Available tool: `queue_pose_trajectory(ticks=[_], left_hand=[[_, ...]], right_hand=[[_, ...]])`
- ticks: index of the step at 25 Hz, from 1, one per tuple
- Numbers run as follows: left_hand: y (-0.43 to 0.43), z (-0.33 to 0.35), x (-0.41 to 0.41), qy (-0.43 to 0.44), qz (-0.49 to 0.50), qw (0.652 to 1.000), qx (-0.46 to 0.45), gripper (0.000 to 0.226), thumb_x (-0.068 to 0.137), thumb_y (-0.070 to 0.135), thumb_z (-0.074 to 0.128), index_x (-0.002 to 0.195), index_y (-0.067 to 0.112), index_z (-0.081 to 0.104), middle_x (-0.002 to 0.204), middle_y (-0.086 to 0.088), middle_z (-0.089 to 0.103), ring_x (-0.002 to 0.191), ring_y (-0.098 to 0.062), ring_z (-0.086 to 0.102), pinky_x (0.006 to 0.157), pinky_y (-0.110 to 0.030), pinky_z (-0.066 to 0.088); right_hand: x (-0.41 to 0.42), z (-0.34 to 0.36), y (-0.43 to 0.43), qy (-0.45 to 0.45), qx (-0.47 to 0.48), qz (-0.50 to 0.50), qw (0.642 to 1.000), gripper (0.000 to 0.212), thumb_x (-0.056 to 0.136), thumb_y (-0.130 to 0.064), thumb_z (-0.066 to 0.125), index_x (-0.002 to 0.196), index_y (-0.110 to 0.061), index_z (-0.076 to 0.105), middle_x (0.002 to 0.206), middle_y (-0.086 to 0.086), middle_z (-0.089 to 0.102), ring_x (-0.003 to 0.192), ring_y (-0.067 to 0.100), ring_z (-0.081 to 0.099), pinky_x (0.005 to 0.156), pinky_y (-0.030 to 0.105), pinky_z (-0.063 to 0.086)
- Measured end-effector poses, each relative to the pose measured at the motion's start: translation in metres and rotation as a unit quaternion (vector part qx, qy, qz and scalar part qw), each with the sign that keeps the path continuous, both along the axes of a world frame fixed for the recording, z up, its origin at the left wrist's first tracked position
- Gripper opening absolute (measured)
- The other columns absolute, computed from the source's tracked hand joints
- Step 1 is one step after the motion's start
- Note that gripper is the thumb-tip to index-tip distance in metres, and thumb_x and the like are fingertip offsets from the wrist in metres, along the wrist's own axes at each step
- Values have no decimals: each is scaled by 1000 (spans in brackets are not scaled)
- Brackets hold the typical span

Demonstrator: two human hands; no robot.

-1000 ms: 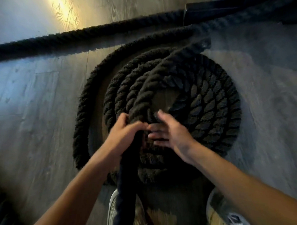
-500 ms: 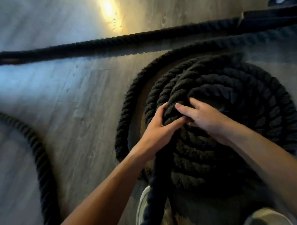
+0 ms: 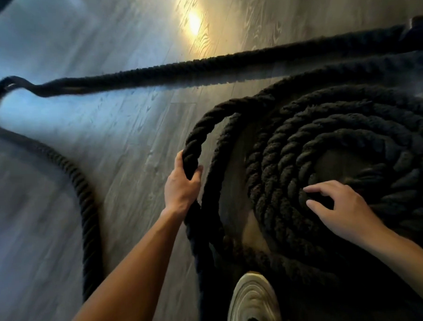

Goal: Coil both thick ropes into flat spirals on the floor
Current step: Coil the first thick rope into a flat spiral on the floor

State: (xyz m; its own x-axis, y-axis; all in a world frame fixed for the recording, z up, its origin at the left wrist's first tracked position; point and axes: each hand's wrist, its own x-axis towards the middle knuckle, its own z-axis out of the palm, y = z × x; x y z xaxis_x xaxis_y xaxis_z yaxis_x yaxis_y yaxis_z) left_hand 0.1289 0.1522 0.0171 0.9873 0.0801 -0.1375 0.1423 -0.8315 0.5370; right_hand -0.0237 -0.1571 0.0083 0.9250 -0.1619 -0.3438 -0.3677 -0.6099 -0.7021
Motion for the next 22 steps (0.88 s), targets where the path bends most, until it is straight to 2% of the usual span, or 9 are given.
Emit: queue_pose_trajectory(ticks=[3,5,7,10,14,16,18,20,22], left_hand=[[13,-29,15,67,35,997,18,59,97,37,59,150,22,38,134,-19,59,121,-38,58,100,-45,47],[21,-41,17,111,63,991,23,54,101,33,51,153,26,34,140,-23,52,124,-41,56,104,-45,43],[25,-46,16,123,68,988,56,52,104,33,42,155,34,29,143,-25,45,125,-44,53,105,-48,41],[24,-41,16,137,58,986,78,55,105,35,35,158,39,21,148,-26,38,125,-45,52,103,-49,41],[17,-28,12,167,31,981,95,62,101,41,45,159,38,21,149,-22,30,131,-47,42,110,-54,37],[-10,-20,-1,83,-45,984,149,62,98,46,55,154,33,34,139,-17,35,128,-42,40,108,-57,37],[-63,-15,-26,-74,-217,970,81,51,93,42,63,141,27,54,127,-12,46,119,-37,48,102,-52,44],[-122,-19,-52,-161,-413,896,5,41,90,38,66,129,24,65,120,-9,56,113,-33,56,95,-46,49],[-175,-27,-66,-154,-550,820,32,42,91,44,61,129,26,64,125,-6,58,119,-30,56,95,-42,47]], right_hand=[[-1,-10,2,-30,-53,-20,998,33,90,-31,65,123,-28,63,124,-3,52,123,24,42,98,34,34],[-6,-16,-6,-9,-123,-25,992,42,88,-41,64,130,-36,57,138,-2,45,131,26,32,101,47,34],[-14,-23,-15,17,-143,-9,990,49,88,-50,59,136,-42,49,144,-5,42,136,23,27,102,53,34],[-20,-34,-21,-3,-150,-6,989,51,89,-52,59,137,-38,50,144,-7,45,136,20,28,102,52,35],[-16,-35,-20,-14,-126,3,992,49,89,-49,58,136,-35,50,144,-6,45,137,19,27,108,50,35],[-22,-32,-19,-30,-114,-11,993,47,91,-45,58,136,-34,52,149,-5,41,141,17,25,111,46,31],[-44,-36,-19,-49,-182,-75,979,46,89,-44,58,134,-35,53,154,-2,35,146,22,20,112,50,25],[-74,-43,-21,-37,-253,-172,951,51,87,-47,57,136,-36,50,158,3,29,148,28,15,112,58,19],[-102,-52,-27,-9,-274,-247,929,58,87,-53,49,140,-31,48,160,9,25,150,30,12,113,64,15]])
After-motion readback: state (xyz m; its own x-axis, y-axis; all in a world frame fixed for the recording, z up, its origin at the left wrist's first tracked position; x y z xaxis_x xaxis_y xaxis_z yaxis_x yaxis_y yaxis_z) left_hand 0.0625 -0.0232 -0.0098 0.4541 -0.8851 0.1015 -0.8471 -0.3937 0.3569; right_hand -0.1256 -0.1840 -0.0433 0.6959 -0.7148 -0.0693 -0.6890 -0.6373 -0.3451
